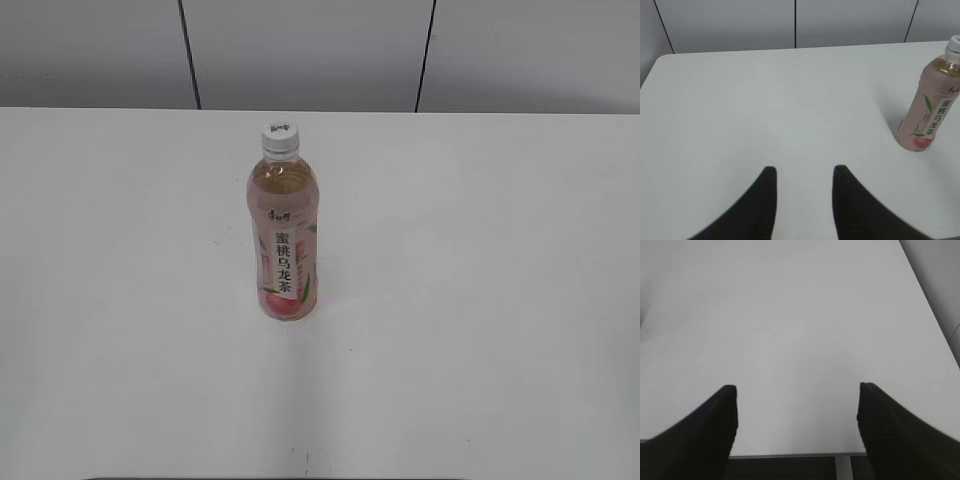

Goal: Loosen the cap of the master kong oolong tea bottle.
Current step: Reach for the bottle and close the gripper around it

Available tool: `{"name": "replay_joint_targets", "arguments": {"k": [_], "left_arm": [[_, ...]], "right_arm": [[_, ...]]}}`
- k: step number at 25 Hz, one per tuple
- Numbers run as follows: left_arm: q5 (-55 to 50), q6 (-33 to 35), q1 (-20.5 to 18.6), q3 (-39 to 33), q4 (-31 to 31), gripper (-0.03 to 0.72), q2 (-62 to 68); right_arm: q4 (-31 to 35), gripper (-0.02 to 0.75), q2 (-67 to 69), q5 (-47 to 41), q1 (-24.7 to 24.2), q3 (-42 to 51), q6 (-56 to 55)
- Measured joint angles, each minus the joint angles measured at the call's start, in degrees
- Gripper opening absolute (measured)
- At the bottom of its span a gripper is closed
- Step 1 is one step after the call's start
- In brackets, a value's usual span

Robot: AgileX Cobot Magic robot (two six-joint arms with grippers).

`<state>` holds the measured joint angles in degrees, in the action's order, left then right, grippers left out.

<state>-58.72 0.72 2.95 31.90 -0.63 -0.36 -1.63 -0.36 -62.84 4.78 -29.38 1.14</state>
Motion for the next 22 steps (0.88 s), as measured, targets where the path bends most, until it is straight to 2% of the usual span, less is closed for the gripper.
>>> {"name": "replay_joint_targets", "arguments": {"k": [22], "left_arm": [[0.0, 0.0, 0.0, 0.0, 0.0, 0.241, 0.0]], "right_arm": [[0.0, 0.566, 0.0, 0.0, 0.0, 0.0, 0.0]]}}
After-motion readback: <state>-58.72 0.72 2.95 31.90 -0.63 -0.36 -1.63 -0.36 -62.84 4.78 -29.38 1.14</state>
